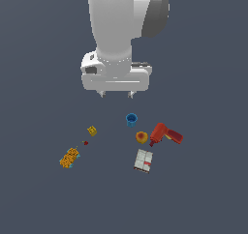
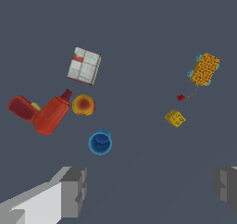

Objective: Pick up a designated object from a clutter of objects.

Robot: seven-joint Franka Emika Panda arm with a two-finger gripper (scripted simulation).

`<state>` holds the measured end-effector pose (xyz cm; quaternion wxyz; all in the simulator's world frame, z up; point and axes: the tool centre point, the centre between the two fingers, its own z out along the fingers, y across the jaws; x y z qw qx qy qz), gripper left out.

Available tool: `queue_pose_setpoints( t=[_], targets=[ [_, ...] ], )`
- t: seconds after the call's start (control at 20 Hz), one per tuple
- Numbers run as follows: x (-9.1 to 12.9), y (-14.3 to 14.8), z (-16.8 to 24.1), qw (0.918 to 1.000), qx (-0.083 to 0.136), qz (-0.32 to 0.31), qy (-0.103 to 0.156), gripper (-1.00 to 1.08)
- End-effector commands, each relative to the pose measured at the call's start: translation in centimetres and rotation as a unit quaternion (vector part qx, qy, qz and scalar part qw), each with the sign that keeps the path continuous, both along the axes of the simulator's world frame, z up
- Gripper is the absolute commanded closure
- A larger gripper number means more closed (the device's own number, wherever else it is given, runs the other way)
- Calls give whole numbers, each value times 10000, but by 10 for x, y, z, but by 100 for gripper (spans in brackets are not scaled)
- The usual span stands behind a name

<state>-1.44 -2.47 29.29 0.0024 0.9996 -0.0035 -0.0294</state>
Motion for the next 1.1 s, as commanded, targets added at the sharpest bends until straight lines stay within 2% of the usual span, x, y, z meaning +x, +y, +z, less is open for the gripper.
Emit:
queue_pose_setpoints(
  t=[0.0, 0.5, 1.05],
  targets=[
    [-1, -3, -2, 10000, -12, 25, 24, -92],
    [-1, 0, -11, 10000, -12, 92, 8, -92],
    [-6, 17, -68, 9986, -10, 529, -68, -92]
  ],
)
